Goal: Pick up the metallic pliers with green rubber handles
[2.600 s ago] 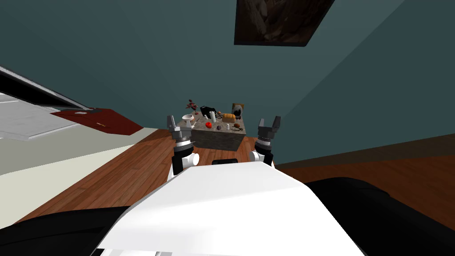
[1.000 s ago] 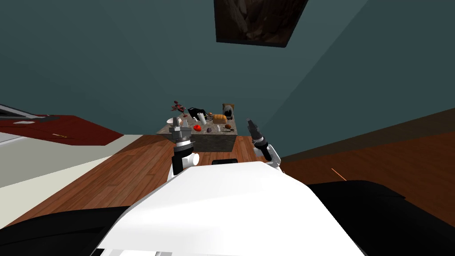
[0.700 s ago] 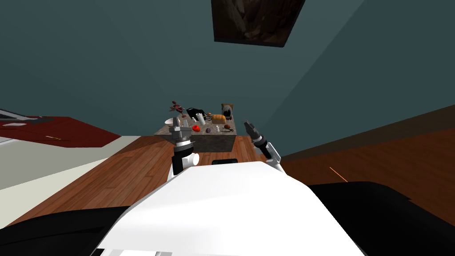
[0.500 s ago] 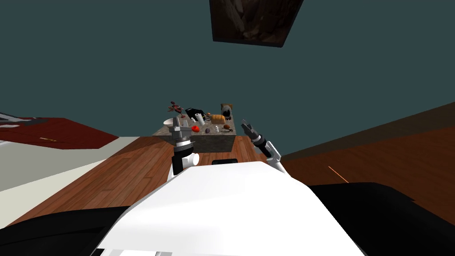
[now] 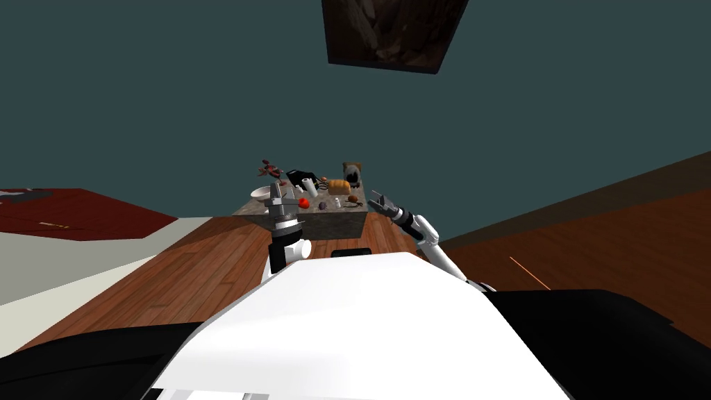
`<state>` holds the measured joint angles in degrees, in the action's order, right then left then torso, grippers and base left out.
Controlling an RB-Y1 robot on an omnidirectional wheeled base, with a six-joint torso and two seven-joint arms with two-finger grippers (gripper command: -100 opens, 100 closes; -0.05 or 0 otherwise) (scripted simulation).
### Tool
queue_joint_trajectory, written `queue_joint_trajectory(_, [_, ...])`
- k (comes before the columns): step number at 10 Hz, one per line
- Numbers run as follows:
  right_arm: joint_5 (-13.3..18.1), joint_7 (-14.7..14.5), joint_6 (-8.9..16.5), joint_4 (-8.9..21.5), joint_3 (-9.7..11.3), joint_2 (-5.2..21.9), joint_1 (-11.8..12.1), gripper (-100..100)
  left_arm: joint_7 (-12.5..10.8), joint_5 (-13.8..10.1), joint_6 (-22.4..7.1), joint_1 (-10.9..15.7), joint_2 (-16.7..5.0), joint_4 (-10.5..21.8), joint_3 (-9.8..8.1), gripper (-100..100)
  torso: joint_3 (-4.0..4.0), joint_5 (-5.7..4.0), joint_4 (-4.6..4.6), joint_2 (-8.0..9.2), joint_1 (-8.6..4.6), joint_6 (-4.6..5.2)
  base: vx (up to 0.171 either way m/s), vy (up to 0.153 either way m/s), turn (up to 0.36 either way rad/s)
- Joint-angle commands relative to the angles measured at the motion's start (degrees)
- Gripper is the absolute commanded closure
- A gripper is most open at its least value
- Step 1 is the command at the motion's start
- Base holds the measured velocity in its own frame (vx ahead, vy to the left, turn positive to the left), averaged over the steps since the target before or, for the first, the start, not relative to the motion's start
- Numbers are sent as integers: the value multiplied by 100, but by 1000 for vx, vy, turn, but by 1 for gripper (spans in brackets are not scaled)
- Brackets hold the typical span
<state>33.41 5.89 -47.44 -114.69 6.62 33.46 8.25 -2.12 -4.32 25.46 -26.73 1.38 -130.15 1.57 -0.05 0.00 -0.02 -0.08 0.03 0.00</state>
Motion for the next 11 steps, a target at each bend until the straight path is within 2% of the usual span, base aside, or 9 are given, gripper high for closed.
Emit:
queue_joint_trajectory(1, [286,64,-77,156,58,111,-172,-100,0,0,0,0,0,0,0,0,0,0,0,0,0,0,22,10,-31])
queue_joint_trajectory(2, [333,64,-77,156,58,111,-172,-100,0,0,0,0,0,0,0,0,0,0,0,1,1,-1,9,5,1])
queue_joint_trajectory(4, [722,181,-168,316,184,342,-403,-100,0,0,0,0,0,0,0,0,2,0,1,3,2,0,19,13,-44])
queue_joint_trajectory(5, [909,299,-256,477,324,566,-639,-100,0,0,0,0,0,0,0,0,1,0,0,3,3,0,31,19,-40])
queue_joint_trajectory(6, [1077,299,-256,477,324,566,-639,-100,0,0,0,0,0,0,0,0,-1,1,0,-1,4,0,36,23,-28])
queue_joint_trajectory(7, [1253,416,-343,641,477,783,-878,-100,0,0,0,0,0,0,0,0,-2,1,-1,-3,6,0,44,37,-38])
queue_joint_trajectory(9, [1517,416,-343,641,477,783,-878,-100,0,0,0,0,0,0,0,0,-2,3,-1,-3,12,-1,22,26,-16])
queue_joint_trajectory(10, [1731,532,-427,804,644,992,-1118,-100,0,0,0,0,0,0,0,0,2,1,0,4,6,0,29,31,-37])
queue_joint_trajectory(11, [1910,532,-427,804,644,992,-1118,-100,0,0,0,0,0,0,0,0,0,2,0,0,9,0,35,30,-21])
